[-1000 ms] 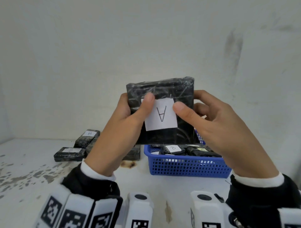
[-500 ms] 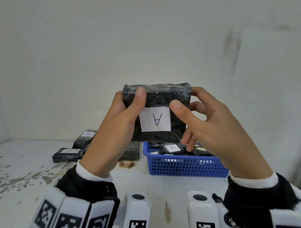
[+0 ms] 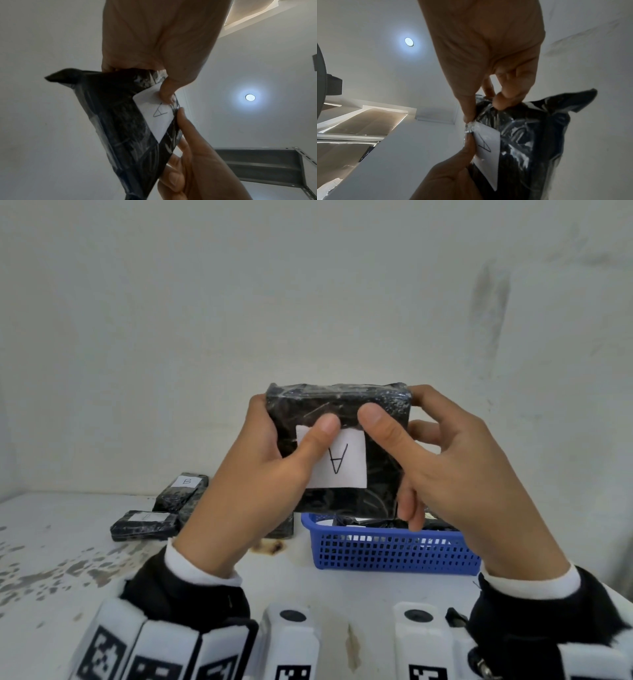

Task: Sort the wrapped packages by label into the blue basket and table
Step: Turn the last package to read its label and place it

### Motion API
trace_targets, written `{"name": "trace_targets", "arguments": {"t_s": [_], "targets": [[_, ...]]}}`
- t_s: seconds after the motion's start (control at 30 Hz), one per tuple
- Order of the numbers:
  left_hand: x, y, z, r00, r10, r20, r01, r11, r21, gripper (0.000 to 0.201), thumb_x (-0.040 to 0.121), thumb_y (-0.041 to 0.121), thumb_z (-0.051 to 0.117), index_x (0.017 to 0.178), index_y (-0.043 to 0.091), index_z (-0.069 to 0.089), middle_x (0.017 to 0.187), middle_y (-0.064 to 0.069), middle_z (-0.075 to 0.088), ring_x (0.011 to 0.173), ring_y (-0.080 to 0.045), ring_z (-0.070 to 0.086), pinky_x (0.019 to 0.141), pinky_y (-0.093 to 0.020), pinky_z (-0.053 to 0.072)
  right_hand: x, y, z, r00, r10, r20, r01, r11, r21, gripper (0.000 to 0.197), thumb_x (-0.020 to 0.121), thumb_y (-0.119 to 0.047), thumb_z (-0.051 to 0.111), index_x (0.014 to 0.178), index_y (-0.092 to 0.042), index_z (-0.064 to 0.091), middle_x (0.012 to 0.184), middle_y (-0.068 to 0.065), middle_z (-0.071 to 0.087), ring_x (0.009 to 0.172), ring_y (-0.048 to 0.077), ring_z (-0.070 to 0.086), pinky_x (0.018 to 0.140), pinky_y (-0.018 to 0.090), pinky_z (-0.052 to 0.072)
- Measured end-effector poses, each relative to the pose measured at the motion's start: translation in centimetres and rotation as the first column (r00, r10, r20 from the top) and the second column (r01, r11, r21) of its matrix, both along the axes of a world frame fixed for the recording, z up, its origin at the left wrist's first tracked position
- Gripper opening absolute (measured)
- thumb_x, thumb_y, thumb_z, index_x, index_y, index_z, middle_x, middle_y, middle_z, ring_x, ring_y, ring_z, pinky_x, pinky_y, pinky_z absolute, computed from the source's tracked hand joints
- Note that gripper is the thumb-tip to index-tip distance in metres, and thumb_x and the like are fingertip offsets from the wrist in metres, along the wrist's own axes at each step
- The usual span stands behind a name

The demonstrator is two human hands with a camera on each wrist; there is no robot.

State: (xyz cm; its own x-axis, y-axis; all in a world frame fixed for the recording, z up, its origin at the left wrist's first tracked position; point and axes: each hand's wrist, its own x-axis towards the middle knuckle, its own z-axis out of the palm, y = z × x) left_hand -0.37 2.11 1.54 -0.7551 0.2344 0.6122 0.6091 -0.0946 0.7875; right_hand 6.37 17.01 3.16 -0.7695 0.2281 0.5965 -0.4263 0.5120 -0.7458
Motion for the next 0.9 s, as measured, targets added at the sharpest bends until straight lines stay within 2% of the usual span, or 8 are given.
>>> {"name": "trace_targets", "arguments": {"t_s": [0.1, 0.2, 0.3, 0.43, 0.5, 0.67, 0.8, 0.9], "targets": [[0.1, -0.2, 0.1, 1.000, -0.014, 0.024, 0.014, 1.000, 0.024, 0.054, 0.082, 0.072, 0.045, 0.118, 0.031, 0.052, 0.104, 0.023, 0.069, 0.095, 0.010, 0.063, 0.087, -0.026, 0.045, 0.2, 0.0, 0.1, 0.999, 0.038, 0.023, -0.037, 0.999, -0.036, 0.041, 0.079, -0.066, 0.053, 0.100, -0.032, 0.065, 0.092, -0.009, 0.072, 0.040, 0.026, 0.063, 0.043, 0.026, 0.049], [-0.2, -0.4, 0.1, 0.998, -0.039, 0.059, 0.035, 0.997, 0.062, 0.049, 0.086, 0.066, 0.044, 0.113, 0.028, 0.055, 0.096, 0.020, 0.069, 0.094, 0.003, 0.064, 0.093, -0.035, 0.045, 0.3, 0.3, 0.2, 0.996, 0.080, 0.045, -0.076, 0.994, -0.081, 0.036, 0.083, -0.062, 0.052, 0.097, -0.032, 0.065, 0.095, -0.008, 0.069, 0.050, 0.031, 0.069, 0.053, 0.034, 0.055], [-0.6, -0.5, 0.2, 0.997, -0.036, 0.061, 0.031, 0.996, 0.088, 0.038, 0.083, 0.056, 0.041, 0.094, 0.022, 0.054, 0.086, 0.012, 0.058, 0.089, -0.010, 0.056, 0.098, -0.042, 0.039, 0.1, 0.5, 0.2, 0.992, 0.117, 0.054, -0.111, 0.989, -0.100, 0.022, 0.092, -0.053, 0.053, 0.085, -0.036, 0.064, 0.094, -0.006, 0.065, 0.056, 0.034, 0.072, 0.062, 0.040, 0.061], [-0.4, -0.2, 0.2, 0.997, -0.053, 0.059, 0.045, 0.991, 0.122, 0.027, 0.088, 0.053, 0.043, 0.084, 0.027, 0.051, 0.083, 0.016, 0.057, 0.085, -0.006, 0.055, 0.089, -0.037, 0.039, 0.0, 0.3, 0.1, 0.992, 0.118, 0.047, -0.114, 0.989, -0.092, 0.022, 0.094, -0.049, 0.052, 0.078, -0.038, 0.062, 0.095, -0.014, 0.066, 0.054, 0.033, 0.071, 0.062, 0.040, 0.061], [-0.2, -0.1, 0.2, 0.998, -0.047, 0.037, 0.041, 0.988, 0.146, 0.023, 0.097, 0.042, 0.045, 0.081, 0.026, 0.051, 0.073, 0.020, 0.057, 0.074, -0.001, 0.056, 0.080, -0.034, 0.039, -0.1, 0.1, 0.1, 0.993, 0.108, 0.043, -0.105, 0.991, -0.078, 0.019, 0.091, -0.050, 0.054, 0.083, -0.035, 0.063, 0.097, -0.003, 0.064, 0.052, 0.032, 0.070, 0.058, 0.037, 0.060], [0.1, 0.3, 0.0, 0.996, -0.079, 0.041, 0.074, 0.992, 0.102, 0.020, 0.093, 0.041, 0.052, 0.091, 0.022, 0.054, 0.072, 0.019, 0.067, 0.071, 0.006, 0.065, 0.066, -0.018, 0.049, -0.5, 0.1, -0.2, 0.999, 0.024, 0.045, -0.023, 0.999, -0.033, 0.028, 0.084, -0.060, 0.059, 0.095, -0.035, 0.063, 0.097, -0.002, 0.070, 0.050, 0.026, 0.070, 0.052, 0.028, 0.056], [-0.3, 0.0, 0.0, 0.990, -0.134, 0.053, 0.136, 0.990, -0.039, 0.048, 0.079, 0.060, 0.060, 0.116, 0.030, 0.051, 0.098, 0.018, 0.071, 0.088, 0.006, 0.067, 0.073, -0.013, 0.049, -0.8, 0.5, -0.3, 0.999, -0.041, -0.011, 0.041, 0.999, -0.031, 0.035, 0.082, -0.062, 0.060, 0.107, -0.038, 0.063, 0.075, -0.006, 0.071, 0.040, 0.014, 0.061, 0.044, 0.018, 0.046], [-0.9, -0.6, -0.1, 0.998, -0.058, 0.033, 0.061, 0.993, -0.097, 0.042, 0.073, 0.040, 0.072, 0.109, 0.035, 0.052, 0.093, 0.017, 0.071, 0.082, 0.000, 0.069, 0.059, -0.008, 0.049, -0.7, 0.9, -0.2, 0.998, -0.050, -0.028, 0.049, 0.998, -0.049, 0.045, 0.078, -0.064, 0.059, 0.115, -0.038, 0.063, 0.053, -0.013, 0.063, 0.035, 0.006, 0.050, 0.042, 0.011, 0.040]]}}
